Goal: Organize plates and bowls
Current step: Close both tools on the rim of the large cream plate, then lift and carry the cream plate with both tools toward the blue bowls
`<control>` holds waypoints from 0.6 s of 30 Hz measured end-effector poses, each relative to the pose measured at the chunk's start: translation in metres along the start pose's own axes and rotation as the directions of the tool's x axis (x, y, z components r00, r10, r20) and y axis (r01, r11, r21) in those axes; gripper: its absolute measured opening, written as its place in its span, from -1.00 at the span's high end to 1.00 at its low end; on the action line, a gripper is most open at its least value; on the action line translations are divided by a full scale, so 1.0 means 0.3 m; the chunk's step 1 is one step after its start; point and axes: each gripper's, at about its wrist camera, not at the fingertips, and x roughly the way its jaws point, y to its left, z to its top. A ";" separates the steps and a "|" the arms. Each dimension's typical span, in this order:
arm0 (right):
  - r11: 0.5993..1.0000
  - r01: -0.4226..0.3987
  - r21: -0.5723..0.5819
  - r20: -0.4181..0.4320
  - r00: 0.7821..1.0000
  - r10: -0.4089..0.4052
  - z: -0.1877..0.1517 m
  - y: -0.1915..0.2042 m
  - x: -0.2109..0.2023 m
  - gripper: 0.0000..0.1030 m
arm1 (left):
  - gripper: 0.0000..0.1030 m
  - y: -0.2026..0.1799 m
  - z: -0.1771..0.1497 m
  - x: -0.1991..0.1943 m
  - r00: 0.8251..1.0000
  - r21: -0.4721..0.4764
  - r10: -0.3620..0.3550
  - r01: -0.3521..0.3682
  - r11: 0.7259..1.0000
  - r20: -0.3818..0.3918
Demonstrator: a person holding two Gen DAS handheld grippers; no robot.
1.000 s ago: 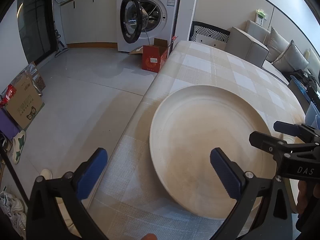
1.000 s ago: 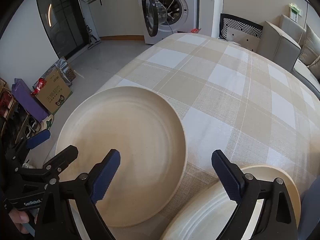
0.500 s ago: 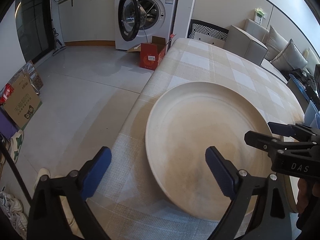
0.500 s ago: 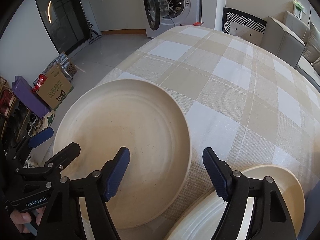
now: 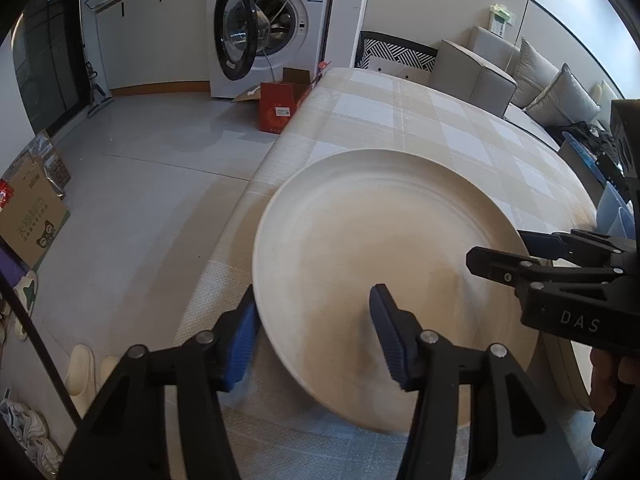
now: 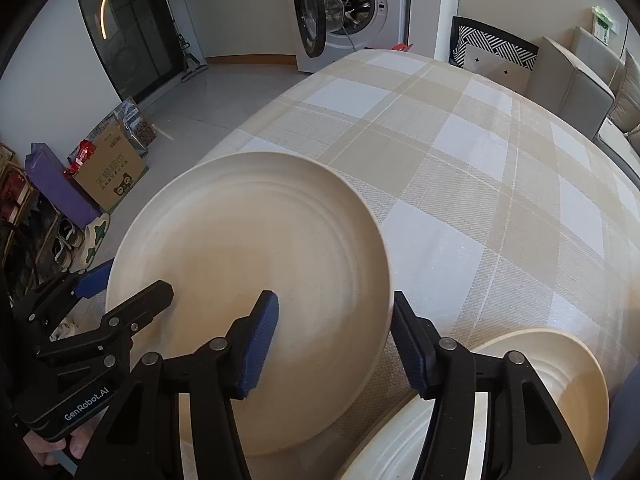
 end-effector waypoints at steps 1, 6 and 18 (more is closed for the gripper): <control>1.000 0.003 -0.001 0.000 1.000 -0.003 -0.001 -0.001 0.000 -0.05 | -0.03 0.000 0.000 0.000 1.000 0.000 0.001 -0.001 1.000 0.001; 1.000 0.015 -0.003 -0.001 1.000 -0.015 -0.001 -0.006 0.002 0.08 | 0.10 0.010 0.002 0.006 1.000 -0.011 0.005 -0.005 1.000 -0.005; 0.999 0.044 -0.011 0.013 0.999 -0.044 -0.006 -0.005 -0.008 0.18 | 0.23 0.008 -0.009 0.000 1.000 0.006 0.031 -0.031 1.000 0.002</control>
